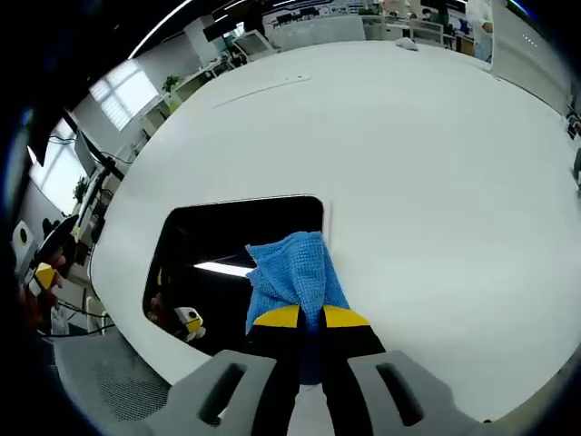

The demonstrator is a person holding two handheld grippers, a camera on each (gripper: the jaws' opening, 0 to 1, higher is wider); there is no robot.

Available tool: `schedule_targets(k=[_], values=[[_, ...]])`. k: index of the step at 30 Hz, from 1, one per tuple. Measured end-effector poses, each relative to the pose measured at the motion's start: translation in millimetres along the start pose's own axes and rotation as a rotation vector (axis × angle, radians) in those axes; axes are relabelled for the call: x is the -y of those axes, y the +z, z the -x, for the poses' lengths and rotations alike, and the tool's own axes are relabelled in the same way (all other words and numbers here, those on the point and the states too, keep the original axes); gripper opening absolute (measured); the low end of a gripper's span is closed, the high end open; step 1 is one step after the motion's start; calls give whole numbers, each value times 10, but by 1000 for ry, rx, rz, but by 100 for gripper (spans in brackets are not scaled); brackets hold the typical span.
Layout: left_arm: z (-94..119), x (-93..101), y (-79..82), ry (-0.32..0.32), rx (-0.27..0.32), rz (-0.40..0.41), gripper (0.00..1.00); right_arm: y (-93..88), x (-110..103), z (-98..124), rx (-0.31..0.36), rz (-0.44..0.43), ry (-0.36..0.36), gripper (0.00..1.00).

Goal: Wipe the mirror surface with the cleaning cloth until all visible marks leave the cleaned area.

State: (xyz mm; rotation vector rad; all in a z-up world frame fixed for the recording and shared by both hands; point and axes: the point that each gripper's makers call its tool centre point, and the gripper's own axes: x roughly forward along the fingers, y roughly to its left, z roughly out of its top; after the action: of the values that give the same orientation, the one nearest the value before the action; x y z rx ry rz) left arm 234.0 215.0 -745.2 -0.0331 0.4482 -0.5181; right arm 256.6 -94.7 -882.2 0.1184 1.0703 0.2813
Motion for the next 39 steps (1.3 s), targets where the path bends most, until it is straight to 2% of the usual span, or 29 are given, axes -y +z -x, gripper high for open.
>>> schedule_targets(k=[9,21,26,39], values=[[33,-67,-8,9,-3,1,99,150,21,-92,5,18,-12,2],[60,-57,21,14,-7,3,99,314,43,-201,7,39,-28,3],[68,-108,92,20,25,41,99,392,60,-263,10,51,-35,3],[85,-171,22,28,17,50,99,582,68,-337,19,71,-48,3]])
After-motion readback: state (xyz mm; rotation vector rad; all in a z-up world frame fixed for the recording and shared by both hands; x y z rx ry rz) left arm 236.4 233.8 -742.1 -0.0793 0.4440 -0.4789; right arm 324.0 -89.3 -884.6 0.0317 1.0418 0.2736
